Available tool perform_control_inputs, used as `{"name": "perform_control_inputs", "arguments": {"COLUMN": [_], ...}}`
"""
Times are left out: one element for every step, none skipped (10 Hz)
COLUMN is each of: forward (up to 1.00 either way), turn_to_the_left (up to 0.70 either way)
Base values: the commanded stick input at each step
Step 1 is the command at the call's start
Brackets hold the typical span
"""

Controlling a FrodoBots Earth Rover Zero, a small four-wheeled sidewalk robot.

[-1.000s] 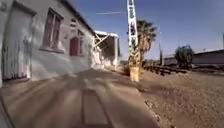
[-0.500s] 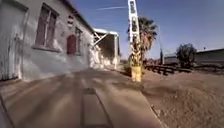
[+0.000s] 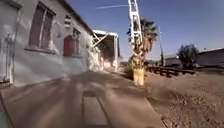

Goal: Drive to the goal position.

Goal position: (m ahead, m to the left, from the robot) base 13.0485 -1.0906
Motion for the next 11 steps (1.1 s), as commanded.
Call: {"name": "perform_control_inputs", "arguments": {"forward": [0.7,0.7,0.7,0.7,0.7,0.7,0.7,0.7,0.7,0.7,0.7], "turn_to_the_left": [0.0,0.0,0.0,0.0,0.0,0.0,0.0,0.0,0.0,0.0,0.0]}}
